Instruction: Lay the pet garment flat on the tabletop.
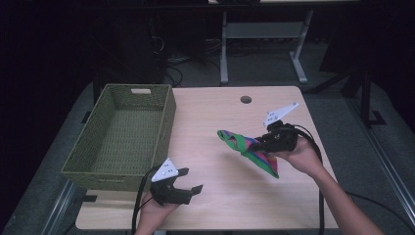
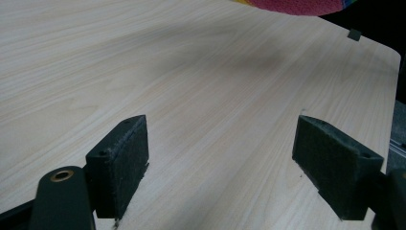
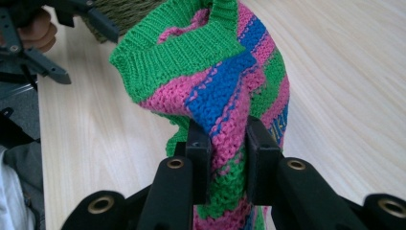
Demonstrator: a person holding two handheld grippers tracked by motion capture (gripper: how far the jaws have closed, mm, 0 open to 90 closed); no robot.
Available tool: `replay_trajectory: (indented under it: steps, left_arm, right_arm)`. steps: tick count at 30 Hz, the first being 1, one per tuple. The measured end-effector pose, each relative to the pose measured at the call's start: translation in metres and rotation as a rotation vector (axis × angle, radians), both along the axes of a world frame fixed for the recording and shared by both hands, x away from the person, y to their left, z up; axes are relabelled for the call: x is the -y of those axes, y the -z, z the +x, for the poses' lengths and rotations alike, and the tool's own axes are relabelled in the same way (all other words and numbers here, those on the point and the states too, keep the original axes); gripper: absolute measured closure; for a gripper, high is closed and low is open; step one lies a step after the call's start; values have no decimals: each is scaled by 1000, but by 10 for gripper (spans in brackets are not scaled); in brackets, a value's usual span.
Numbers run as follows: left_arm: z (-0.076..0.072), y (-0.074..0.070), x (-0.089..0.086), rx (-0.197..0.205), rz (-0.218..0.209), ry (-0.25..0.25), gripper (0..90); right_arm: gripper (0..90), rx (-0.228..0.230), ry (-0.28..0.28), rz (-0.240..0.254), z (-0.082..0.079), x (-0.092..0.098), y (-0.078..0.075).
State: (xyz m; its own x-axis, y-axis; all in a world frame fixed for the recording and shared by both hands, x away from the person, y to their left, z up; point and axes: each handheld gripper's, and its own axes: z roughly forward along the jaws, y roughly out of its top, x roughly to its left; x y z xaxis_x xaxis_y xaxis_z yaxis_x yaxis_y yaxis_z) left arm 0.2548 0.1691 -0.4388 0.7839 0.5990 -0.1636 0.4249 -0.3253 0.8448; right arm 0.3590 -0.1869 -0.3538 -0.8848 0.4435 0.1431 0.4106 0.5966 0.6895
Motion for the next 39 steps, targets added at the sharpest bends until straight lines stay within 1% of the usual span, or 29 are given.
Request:
replay_trajectory:
  steps: [1, 3, 4, 8, 10, 13, 15, 16, 17, 21, 22, 23, 24, 25, 26, 27, 28, 29, 30, 31, 32, 33, 35, 39]
  left_arm:
    - [0, 0, 0, -2, -4, 0, 195]
    - [1, 1, -1, -9, -9, -3, 196]
    - [1, 1, -1, -9, -5, -3, 196]
    - [0, 0, -3, -7, -3, -8, 196]
    - [0, -1, -5, 0, -7, -12, 196]
    - [1, -1, -7, 0, -16, -22, 196]
    - [1, 0, -7, -1, -12, -23, 196]
    - [1, 0, -6, 1, -4, -18, 196]
    - [0, 0, -6, 2, -4, -15, 196]
    - [-1, -1, -3, 10, 0, -9, 196]
    - [-1, -2, -3, 9, 5, -7, 196]
    - [-1, -1, -3, 9, 4, -8, 196]
    - [-1, -1, -3, 9, 2, -8, 196]
    - [-1, -1, -3, 6, -4, -9, 196]
    - [-1, -1, -4, 8, -5, -11, 196]
    - [-1, -1, -4, 8, -3, -11, 196]
    - [-1, -2, -5, 14, 1, -8, 196]
    - [-2, -2, -5, 10, -5, -15, 196]
    - [-2, -2, -6, 7, -10, -16, 196]
    - [-1, -2, -6, 7, -9, -16, 196]
    - [-1, -2, -6, 7, -6, -14, 196]
    - [-1, -2, -5, 8, -3, -13, 197]
    - [0, -2, -5, 4, -5, -12, 197]
    - [0, -2, -5, 4, -4, -12, 197]
  right_arm:
    - [749, 1, -12, 11, -5, 0, 2]
    - [749, -1, -17, 9, -6, 0, 2]
    - [749, -5, -19, 3, -10, -1, 4]
    - [749, -7, -24, 10, -15, -3, 5]
    - [749, 16, -36, 2, -21, -7, 6]
    - [749, 13, -45, 9, -25, -10, 7]
    - [749, 10, -55, -4, -28, -14, 9]
    - [749, 14, -57, -15, -29, -16, 10]
    - [749, 13, -67, -22, -32, -20, 14]
    - [749, 3, -78, -26, -35, -26, 20]
    - [747, -5, -84, -27, -37, -31, 26]
    - [747, -5, -84, -27, -37, -31, 26]
    - [747, -22, -79, -18, -38, -33, 29]
    - [746, -36, -83, -18, -38, -35, 35]
    - [746, -50, -87, -28, -38, -37, 41]
    - [746, -60, -100, -49, -39, -41, 50]
    - [746, -66, -106, -61, -39, -44, 55]
    - [746, -72, -123, -64, -40, -47, 62]
    - [746, -80, -122, -66, -40, -50, 64]
    - [746, -76, -138, -80, -42, -57, 71]
    - [746, -76, -138, -80, -42, -57, 71]
    - [745, -84, -151, -102, -43, -64, 76]
    - [744, -84, -166, -118, -45, -69, 80]
    - [734, -94, -180, -138, -47, -75, 87]
